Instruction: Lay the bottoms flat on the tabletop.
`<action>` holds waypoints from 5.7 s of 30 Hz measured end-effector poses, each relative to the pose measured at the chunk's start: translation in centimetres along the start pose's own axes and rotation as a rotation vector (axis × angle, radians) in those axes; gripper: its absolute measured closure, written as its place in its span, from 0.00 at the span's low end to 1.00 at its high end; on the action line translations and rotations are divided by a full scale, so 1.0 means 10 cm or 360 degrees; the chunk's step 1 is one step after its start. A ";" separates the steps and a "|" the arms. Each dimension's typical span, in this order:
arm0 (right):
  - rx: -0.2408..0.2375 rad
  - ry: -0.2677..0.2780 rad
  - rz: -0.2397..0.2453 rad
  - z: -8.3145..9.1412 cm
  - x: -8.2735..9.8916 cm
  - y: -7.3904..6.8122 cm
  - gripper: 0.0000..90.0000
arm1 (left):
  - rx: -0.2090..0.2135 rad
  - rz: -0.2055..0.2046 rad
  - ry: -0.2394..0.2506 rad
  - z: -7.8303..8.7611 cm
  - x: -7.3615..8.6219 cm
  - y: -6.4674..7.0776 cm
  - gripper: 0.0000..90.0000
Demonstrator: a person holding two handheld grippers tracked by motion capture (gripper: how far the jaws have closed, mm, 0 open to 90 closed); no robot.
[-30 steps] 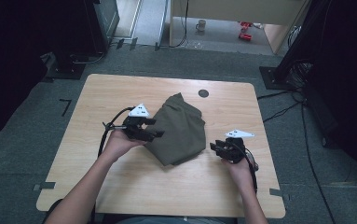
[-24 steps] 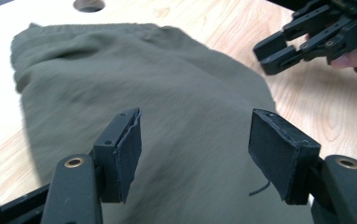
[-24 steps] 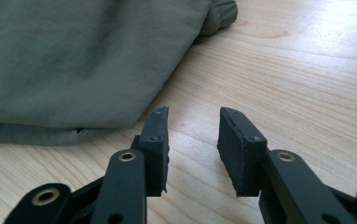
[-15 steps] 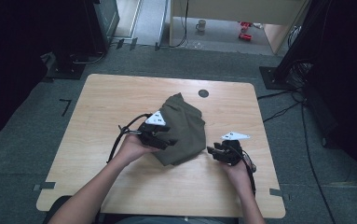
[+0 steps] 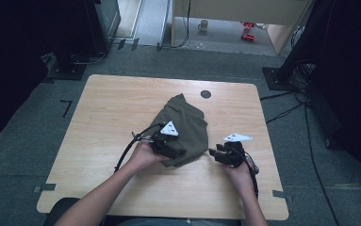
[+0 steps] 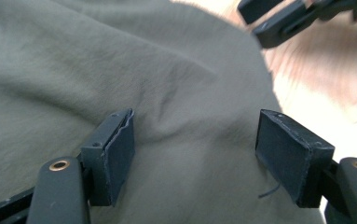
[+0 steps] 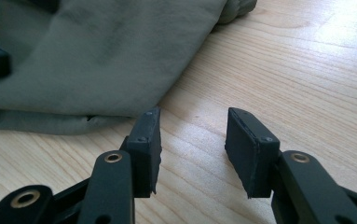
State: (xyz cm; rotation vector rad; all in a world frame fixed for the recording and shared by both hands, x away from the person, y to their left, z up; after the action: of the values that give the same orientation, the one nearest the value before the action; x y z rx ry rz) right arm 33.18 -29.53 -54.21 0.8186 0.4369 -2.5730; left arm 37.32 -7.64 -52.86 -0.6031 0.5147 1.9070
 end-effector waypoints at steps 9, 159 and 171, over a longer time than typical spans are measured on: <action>-0.0012 -0.0002 0.0022 -0.01 -0.01 -0.05 0.61 | -0.0077 -0.0095 -0.0055 -0.09 0.06 0.02 0.63; -0.0132 -0.0126 0.0348 -0.35 -0.28 -0.46 0.67 | -0.0252 0.0727 0.0100 1.01 1.19 -1.15 0.84; 0.0053 -0.0060 0.0211 -0.27 -0.28 0.03 0.70 | -0.0134 0.0603 0.0069 0.70 0.88 -0.85 0.80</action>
State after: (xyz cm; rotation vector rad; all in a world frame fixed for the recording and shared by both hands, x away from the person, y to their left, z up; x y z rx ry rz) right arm 36.73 -27.94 -54.66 0.7822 0.3183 -2.4743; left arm 40.76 6.03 -53.49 -0.6357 0.6121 2.2865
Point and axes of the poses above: each handheld gripper's, and its own axes: z roughly backward along the jaws, x roughly out of its underside, y roughly to its right, the point moved 5 cm from there along -z, roughly forward along the jaws, and after that the axes turned 8 degrees about -y, right-handed, at the moved point
